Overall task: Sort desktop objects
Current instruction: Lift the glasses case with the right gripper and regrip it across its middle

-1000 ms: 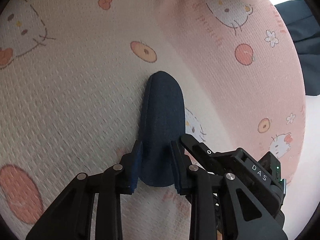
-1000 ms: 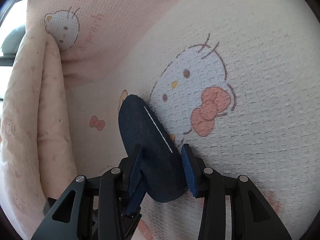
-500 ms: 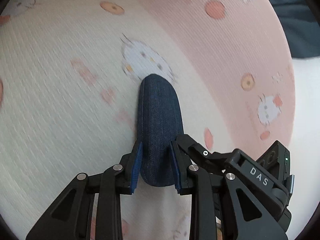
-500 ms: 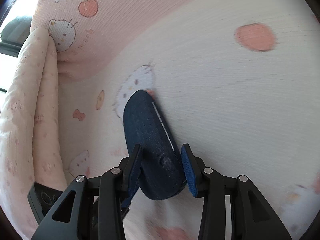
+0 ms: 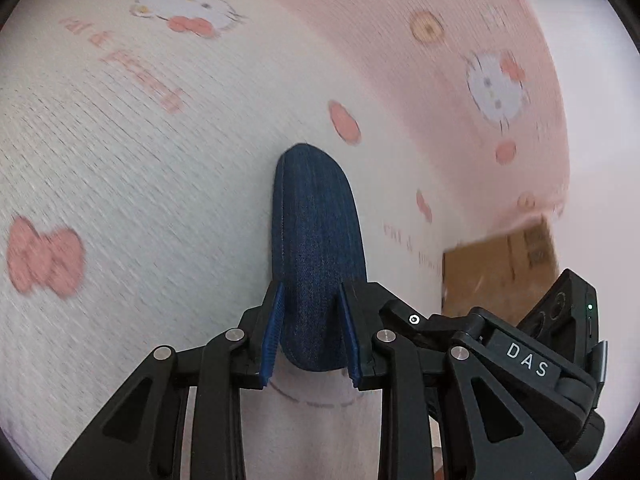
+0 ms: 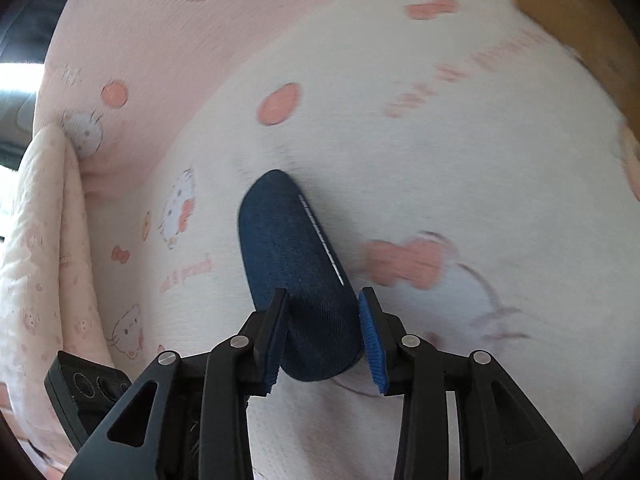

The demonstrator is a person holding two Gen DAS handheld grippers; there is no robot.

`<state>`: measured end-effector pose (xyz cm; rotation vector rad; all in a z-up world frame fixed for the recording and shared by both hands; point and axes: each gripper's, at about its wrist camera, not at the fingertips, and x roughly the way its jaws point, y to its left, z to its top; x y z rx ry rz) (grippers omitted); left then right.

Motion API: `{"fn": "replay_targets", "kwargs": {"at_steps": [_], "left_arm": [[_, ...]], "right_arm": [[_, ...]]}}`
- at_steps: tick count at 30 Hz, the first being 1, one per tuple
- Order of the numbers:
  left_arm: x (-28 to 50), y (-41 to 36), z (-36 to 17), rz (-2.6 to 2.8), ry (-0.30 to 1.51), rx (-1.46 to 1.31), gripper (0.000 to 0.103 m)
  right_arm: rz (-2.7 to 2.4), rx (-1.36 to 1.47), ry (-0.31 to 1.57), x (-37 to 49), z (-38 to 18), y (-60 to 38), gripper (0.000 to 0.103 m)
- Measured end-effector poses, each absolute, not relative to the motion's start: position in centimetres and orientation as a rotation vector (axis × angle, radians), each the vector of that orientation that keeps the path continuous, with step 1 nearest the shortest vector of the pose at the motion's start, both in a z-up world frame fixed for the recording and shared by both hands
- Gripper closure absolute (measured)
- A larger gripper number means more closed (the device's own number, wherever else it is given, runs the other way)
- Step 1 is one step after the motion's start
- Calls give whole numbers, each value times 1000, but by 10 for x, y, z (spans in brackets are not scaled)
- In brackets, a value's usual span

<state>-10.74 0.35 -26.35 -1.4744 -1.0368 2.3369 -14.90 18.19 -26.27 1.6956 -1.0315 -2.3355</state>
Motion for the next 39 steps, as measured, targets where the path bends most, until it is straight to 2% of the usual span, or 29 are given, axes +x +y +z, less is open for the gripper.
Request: {"fn": "replay_targets", "kwargs": {"at_steps": [8, 15, 19, 20, 22, 23, 25, 32, 39], "left_arm": [[-107, 44, -259, 2327, -864, -1494, 75], [-104, 46, -247, 2357, -775, -1488, 74], [-102, 47, -239, 2375, -721, -1482, 70], [-102, 45, -235, 2395, -686, -1470, 68], [-102, 42, -228, 2432, -620, -1446, 52], [-104, 39, -227, 2433, -609, -1444, 48], [-112, 29, -227, 2420, -614, -1434, 42], [-154, -13, -231, 2431, -699, -1417, 40], [-201, -18, -242, 2404, -564, -1420, 40]], "right_arm": [[-2355, 1654, -1176, -125, -271, 226, 71], [-2323, 1599, -1262, -118, -268, 231, 71], [-2321, 1574, -1270, -112, -261, 228, 62], [-2327, 1578, -1263, -111, -259, 228, 57], [-2347, 1575, -1277, -108, -256, 229, 47], [-2348, 1567, -1300, -106, -256, 231, 40], [-2354, 1564, -1340, -102, -257, 235, 39], [-2323, 1654, -1362, -101, -276, 233, 39], [-2267, 1638, -1298, -114, -283, 217, 39]]}}
